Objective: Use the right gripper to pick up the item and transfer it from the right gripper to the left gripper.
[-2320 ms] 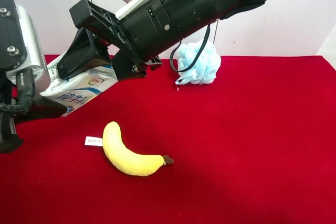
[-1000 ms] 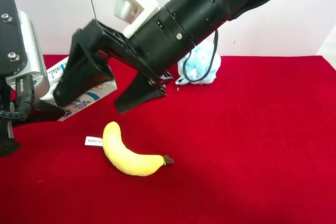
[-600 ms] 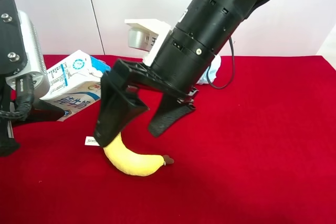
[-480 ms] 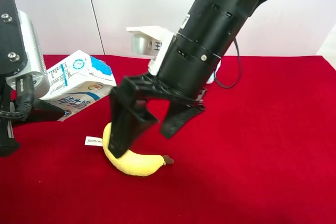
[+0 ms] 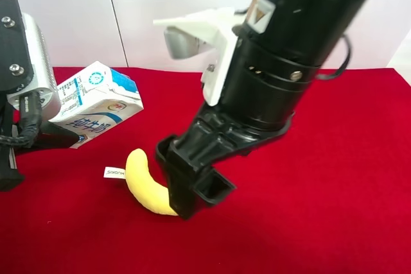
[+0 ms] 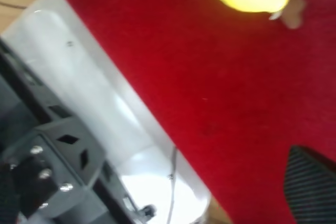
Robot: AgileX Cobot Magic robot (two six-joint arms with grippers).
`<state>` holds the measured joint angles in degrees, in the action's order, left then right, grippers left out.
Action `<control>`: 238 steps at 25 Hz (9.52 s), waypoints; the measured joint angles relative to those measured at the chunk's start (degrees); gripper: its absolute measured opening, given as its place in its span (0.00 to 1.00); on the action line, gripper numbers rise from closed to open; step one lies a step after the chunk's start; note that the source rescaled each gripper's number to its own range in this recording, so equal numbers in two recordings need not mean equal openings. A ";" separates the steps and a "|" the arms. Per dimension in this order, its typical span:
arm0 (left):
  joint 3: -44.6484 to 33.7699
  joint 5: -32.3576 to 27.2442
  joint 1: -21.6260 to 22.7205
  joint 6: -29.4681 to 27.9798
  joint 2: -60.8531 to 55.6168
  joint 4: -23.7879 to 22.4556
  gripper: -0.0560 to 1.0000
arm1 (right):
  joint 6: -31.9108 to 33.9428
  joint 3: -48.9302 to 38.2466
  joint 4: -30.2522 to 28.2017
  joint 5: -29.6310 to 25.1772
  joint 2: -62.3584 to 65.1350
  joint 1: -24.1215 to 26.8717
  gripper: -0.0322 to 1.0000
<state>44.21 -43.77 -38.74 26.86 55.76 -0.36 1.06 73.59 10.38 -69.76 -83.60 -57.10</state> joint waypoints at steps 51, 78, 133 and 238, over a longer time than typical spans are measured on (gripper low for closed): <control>0.00 0.00 0.00 0.00 0.00 -0.05 0.07 | 3.40 -45.86 -14.27 8.64 66.61 -9.33 0.99; 0.00 0.05 0.00 -0.18 0.00 -0.05 0.07 | 3.05 -45.86 -13.22 8.68 70.07 -5.66 0.99; 15.40 0.27 25.65 -16.91 37.41 0.98 0.07 | 3.16 -45.94 -13.22 8.73 83.72 40.70 0.99; -14.94 -17.45 38.78 -22.53 -54.25 1.32 1.00 | 3.16 -45.94 -13.22 8.73 83.72 40.70 0.99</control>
<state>29.27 -61.21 0.04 4.32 1.51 0.97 4.22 27.65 -2.84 -61.03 0.12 -16.40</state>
